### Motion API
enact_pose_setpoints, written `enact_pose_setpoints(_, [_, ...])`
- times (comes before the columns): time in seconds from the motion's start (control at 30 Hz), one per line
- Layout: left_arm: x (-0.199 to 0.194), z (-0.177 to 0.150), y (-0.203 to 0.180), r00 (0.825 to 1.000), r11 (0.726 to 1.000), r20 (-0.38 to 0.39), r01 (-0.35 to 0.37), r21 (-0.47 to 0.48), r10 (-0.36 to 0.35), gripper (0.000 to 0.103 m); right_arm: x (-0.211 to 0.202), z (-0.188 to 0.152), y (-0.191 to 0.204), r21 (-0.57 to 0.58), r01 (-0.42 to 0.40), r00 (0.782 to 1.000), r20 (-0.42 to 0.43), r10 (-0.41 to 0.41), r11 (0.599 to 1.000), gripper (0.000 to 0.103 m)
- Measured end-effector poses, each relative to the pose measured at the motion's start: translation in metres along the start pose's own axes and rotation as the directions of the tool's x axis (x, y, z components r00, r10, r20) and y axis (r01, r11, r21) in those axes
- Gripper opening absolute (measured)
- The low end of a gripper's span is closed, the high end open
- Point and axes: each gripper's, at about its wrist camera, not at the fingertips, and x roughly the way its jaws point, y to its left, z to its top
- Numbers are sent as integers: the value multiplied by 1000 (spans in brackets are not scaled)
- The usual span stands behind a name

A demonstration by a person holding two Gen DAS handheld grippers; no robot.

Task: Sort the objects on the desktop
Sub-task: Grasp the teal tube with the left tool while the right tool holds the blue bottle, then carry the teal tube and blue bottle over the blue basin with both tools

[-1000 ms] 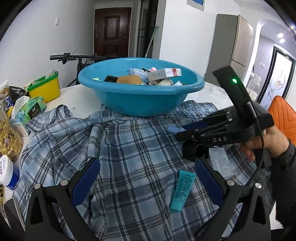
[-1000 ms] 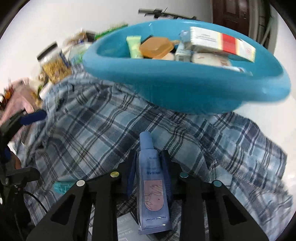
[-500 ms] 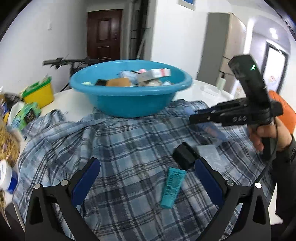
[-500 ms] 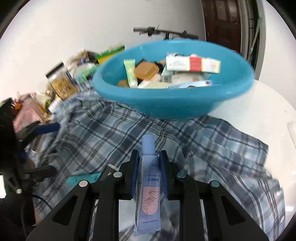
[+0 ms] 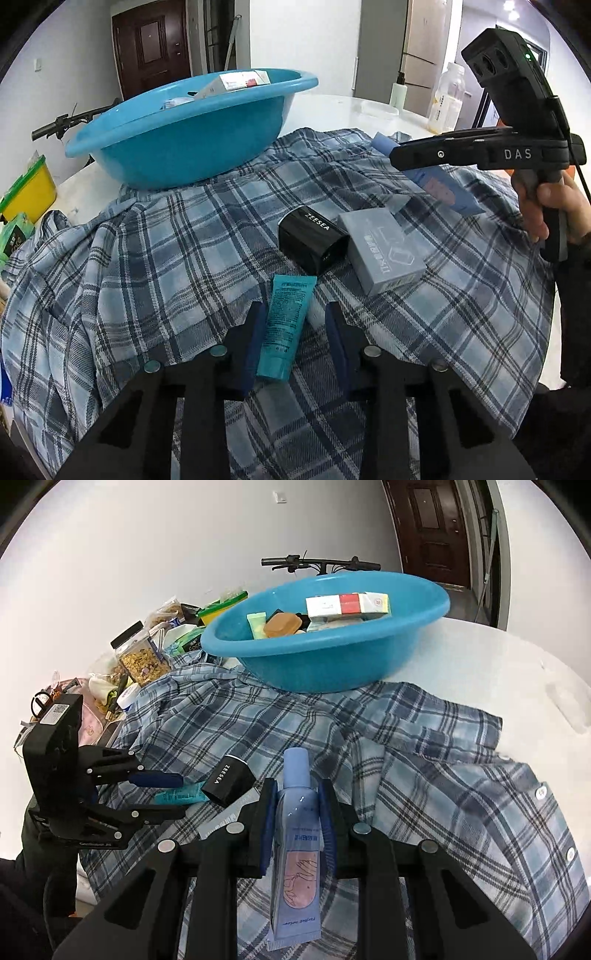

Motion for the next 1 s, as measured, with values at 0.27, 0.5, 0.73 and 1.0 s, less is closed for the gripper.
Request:
enact_pose_setpoints(0.27, [11,0,-3,999,1000,-30,-17,7,18,35,0,-4,2,0,-6,1000,9,6,1000,21])
enact_pose_setpoints(0.5, [3,-3,0,1000,999,4,-17,-30,17,23,-1,-6,4,3,-8,1000,15,8,1000,21])
enact_pose_setpoints(0.73, [-29,5,6,995,997,100,11,-79,-3,23,-3,0,12,-4,-12,1000,27,12,1000,21])
enact_pose_setpoints(1.0, [-65,34,12,981,995,195,16,-95,3,23,-10,23,32,-32,-23,998,62,25,999,21])
